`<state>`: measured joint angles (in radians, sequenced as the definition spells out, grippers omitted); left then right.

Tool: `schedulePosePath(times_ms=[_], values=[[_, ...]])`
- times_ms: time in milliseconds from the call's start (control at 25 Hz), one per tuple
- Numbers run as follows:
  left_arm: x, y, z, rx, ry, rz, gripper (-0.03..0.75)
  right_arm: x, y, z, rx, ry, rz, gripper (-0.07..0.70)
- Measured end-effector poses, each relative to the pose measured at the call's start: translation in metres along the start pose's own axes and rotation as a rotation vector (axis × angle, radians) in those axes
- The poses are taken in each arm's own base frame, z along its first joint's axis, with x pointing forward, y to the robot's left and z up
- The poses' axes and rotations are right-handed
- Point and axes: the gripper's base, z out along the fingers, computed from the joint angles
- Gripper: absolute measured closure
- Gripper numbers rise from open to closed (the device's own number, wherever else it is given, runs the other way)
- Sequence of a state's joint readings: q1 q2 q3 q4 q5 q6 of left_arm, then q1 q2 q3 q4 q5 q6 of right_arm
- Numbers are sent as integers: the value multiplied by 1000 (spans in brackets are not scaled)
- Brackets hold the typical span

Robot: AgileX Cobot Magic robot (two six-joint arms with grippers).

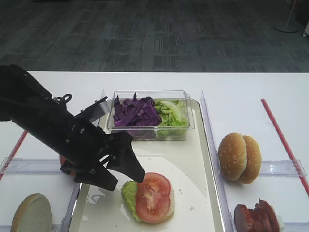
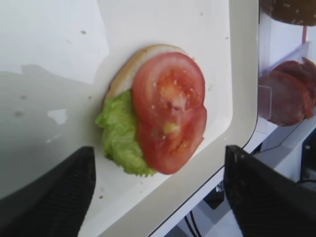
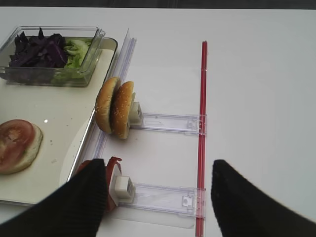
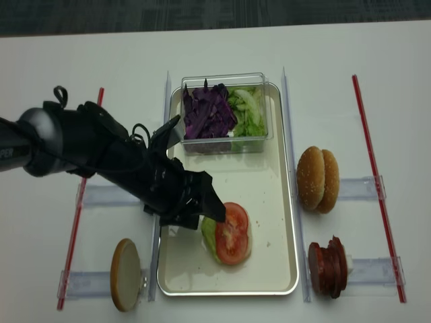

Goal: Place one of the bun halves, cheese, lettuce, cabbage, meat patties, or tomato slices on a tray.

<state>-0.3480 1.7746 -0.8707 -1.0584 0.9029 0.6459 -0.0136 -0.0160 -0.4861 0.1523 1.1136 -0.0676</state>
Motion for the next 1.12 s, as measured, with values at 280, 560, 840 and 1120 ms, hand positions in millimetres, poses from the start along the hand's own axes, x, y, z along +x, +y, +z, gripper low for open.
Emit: schedulePosePath(times_ms=[280,560,840,1120], values=[[-18,-14,-22,-120,114,59,209,0,0,0,0,0,0,147],[-32,-24,-45,-253,167,95,228,0,0,0,0,0,0,147],[-46,-29,-64,-314,135,108,230,0,0,0,0,0,0,147],[-53,-24,-77,-455,121,122,235,0,0,0,0,0,0,147]])
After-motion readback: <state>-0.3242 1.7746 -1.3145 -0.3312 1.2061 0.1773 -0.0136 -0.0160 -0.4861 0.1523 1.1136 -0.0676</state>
